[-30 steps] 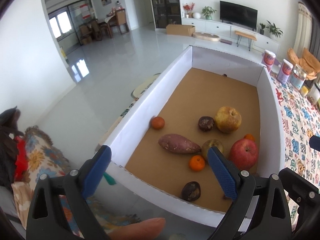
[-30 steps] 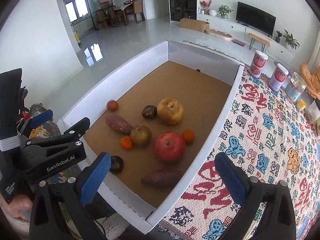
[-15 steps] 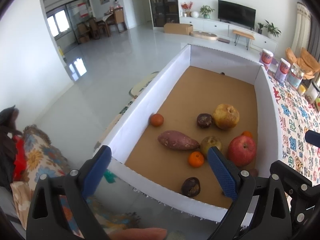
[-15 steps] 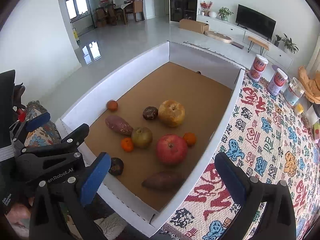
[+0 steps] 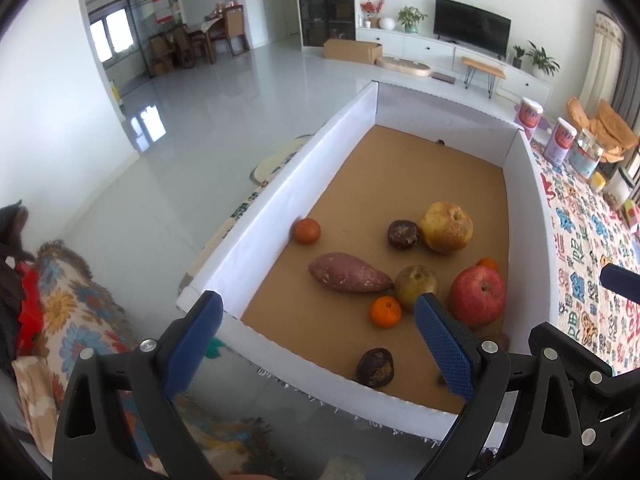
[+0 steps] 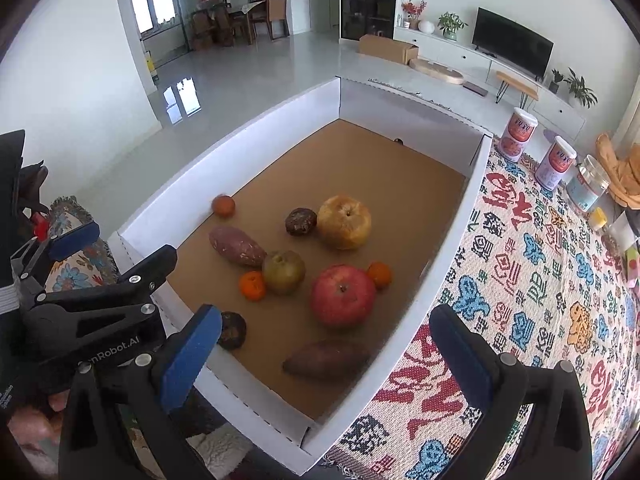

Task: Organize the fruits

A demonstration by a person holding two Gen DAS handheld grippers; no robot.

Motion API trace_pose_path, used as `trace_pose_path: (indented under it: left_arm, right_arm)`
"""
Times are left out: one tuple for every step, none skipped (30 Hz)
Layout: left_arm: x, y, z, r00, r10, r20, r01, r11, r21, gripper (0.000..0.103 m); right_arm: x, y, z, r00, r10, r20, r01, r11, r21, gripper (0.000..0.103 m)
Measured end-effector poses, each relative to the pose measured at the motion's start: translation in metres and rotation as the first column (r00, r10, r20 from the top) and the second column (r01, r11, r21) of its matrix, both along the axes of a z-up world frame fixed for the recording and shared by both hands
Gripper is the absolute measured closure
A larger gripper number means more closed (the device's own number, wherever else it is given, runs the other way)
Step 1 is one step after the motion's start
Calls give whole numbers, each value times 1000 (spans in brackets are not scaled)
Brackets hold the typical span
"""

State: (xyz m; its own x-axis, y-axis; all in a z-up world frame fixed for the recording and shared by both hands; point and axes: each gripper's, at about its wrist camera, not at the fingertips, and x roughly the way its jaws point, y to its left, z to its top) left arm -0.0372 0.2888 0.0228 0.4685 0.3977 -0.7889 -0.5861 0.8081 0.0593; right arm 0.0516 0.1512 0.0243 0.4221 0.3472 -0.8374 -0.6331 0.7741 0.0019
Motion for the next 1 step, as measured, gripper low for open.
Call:
trace_pose_path:
  left_arm:
    - [0,0,0,1000,-1,-1,1,1000,0,5]
  right_arm:
    - [0,0,0,1000,0,-1,0,1000,1,0]
